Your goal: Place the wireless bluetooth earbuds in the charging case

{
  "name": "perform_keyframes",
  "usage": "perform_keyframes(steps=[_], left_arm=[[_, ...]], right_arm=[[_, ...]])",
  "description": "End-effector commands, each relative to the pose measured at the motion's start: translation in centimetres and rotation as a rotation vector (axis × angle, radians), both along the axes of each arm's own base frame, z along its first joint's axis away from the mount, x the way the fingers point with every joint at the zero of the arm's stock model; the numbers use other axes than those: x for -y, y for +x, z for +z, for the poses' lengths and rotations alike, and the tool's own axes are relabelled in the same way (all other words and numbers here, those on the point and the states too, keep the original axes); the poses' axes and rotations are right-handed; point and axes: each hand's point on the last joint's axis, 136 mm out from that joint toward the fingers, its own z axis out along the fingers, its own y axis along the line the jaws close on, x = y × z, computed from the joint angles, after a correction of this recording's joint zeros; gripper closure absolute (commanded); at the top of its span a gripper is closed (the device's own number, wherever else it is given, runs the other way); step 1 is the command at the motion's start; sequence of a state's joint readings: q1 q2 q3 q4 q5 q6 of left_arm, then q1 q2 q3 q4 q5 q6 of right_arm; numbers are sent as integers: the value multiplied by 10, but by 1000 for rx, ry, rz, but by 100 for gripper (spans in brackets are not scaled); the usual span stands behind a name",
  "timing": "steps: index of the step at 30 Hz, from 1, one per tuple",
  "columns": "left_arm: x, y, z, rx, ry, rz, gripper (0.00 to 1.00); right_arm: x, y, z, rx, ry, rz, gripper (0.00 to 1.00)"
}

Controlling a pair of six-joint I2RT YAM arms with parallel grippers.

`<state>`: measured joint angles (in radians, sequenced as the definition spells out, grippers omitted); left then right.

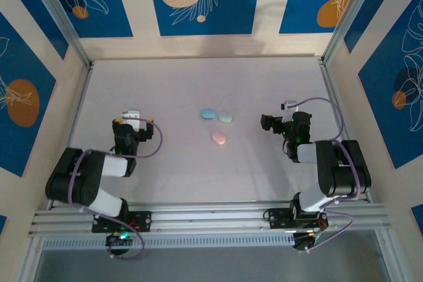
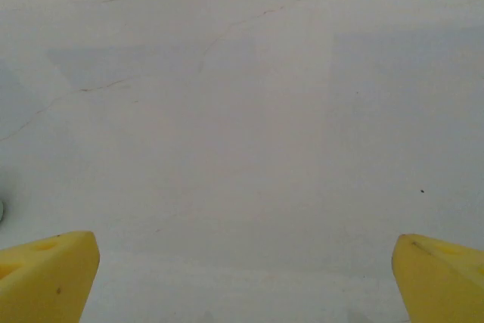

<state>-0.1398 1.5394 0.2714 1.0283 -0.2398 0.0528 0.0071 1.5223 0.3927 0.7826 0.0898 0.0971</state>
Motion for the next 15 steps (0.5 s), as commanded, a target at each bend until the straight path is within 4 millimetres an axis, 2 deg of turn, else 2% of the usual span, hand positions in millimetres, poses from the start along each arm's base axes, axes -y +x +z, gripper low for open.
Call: perform_keyframes(steps=[1, 4, 6, 15], left_arm=[[5, 7, 18, 87, -12, -46, 0], [-13, 21, 14, 28, -11, 70, 0], [-16, 20, 10, 11, -30, 74, 0], [-10, 21, 11, 11, -25, 41, 0]], right_arm=[[4, 9, 16, 53, -9, -22, 1], [3, 9, 15, 52, -10, -21, 1], [3, 10, 15, 52, -8, -20, 1], [3, 10, 14, 47, -3, -17, 1]])
